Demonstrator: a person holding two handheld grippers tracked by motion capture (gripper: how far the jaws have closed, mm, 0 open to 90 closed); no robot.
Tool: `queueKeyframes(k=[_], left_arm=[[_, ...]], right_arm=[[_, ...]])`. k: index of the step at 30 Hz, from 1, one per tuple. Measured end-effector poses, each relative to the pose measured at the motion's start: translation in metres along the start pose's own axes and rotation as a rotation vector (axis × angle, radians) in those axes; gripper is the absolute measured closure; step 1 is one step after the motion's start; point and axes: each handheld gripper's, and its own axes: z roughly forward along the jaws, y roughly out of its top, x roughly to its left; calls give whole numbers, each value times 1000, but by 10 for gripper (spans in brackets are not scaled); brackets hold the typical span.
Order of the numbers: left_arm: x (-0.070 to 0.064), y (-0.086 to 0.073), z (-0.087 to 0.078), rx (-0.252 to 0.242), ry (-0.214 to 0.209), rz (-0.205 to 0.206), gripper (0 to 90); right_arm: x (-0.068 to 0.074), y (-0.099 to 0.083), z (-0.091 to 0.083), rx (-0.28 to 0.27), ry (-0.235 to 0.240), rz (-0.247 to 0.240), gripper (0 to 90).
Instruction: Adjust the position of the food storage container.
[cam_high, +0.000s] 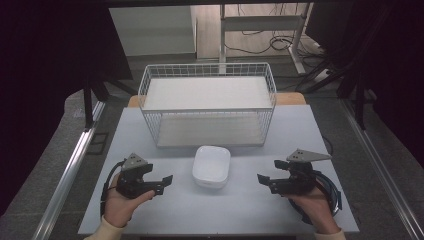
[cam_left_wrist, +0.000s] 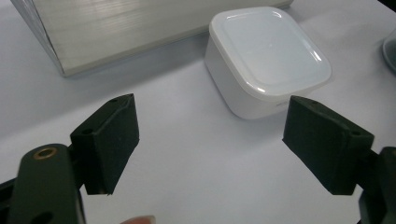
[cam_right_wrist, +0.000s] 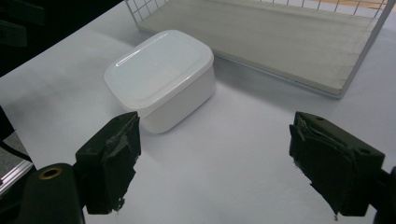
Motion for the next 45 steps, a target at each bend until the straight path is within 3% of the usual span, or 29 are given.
queueKeyframes(k=[1,3,10,14,18,23,28,37,45], left_arm=[[2,0,0,-4,-31,-19,181],[4,0,0,-3,-29,-33,178],[1,0,-1,-5,-31,-23,179],[2,0,-1,-3,-28,-25,180],[3,-2,2,9,-44,-35,179],[1,-2,6,24,-31,-23,177],[1,-3,6,25,-19,-20,177],[-2,-4,8,44,1,-3,170],[-3,-4,8,57,3,1,163]], right_arm=[[0,0,0,-3,0,-2,165],[1,1,1,1,0,-6,171],[-2,0,-5,6,-33,-10,203],[-10,1,-19,-5,-77,-7,260],[-21,-3,-28,2,-88,3,299],[-33,-7,-35,11,-113,33,326],[-41,-10,-42,31,-139,30,348],[-63,-24,-60,50,-225,78,442],[-76,-31,-74,68,-251,93,492]])
